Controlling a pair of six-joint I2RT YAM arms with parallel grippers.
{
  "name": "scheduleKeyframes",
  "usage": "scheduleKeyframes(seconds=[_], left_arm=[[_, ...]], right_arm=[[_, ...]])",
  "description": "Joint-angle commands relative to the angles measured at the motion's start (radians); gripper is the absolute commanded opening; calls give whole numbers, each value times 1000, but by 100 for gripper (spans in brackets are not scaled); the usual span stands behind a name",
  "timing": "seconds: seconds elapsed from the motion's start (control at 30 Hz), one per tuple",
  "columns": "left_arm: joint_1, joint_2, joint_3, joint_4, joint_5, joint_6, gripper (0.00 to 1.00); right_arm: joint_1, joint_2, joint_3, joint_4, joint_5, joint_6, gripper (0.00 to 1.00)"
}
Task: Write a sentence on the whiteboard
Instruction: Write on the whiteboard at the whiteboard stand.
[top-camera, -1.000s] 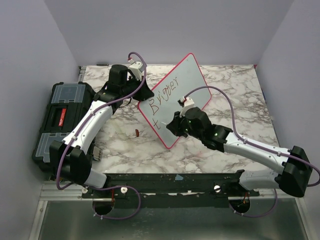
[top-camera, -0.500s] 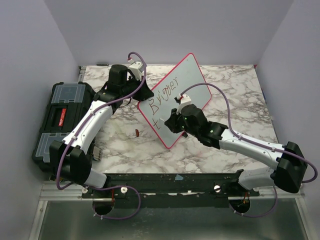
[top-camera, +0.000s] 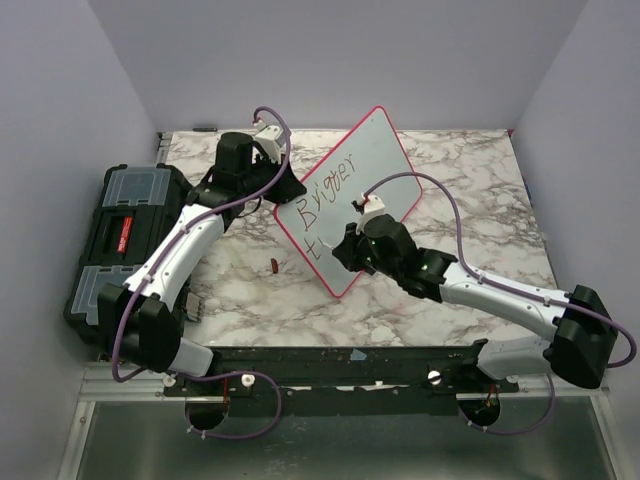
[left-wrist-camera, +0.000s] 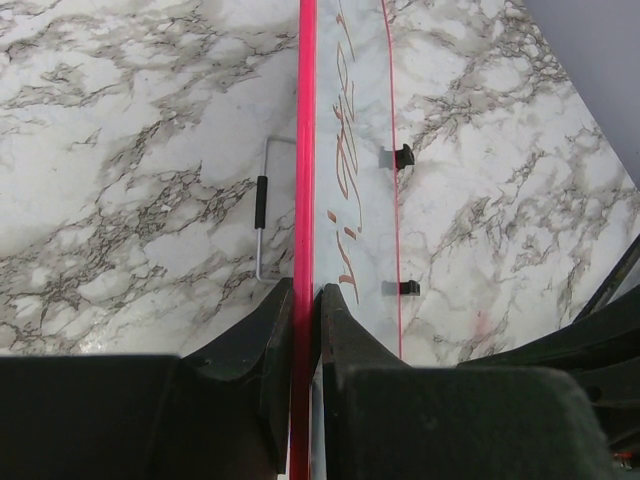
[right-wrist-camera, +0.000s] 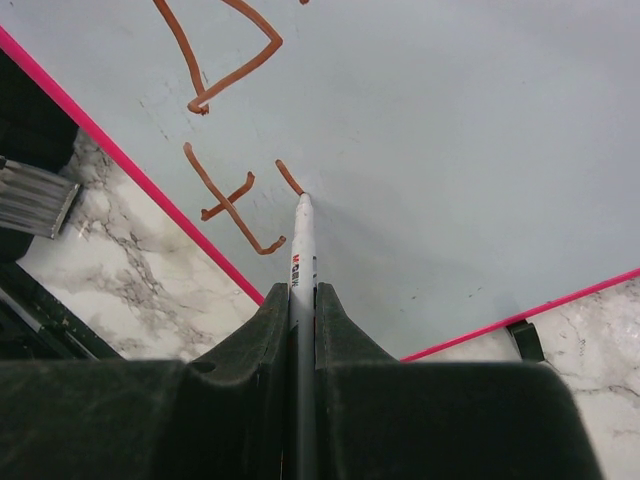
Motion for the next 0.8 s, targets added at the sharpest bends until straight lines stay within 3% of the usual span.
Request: scheduleKeyframes(seconds=[0.0,0.77], left_arm=[[-3,-59,-17,66,-28,49,0],[-3,-70,-32,74,-21,49,0]], right_arm=[[0,-13,-39,-11,-9,22,1],[-1,-66,37,-26,-35,2,1]])
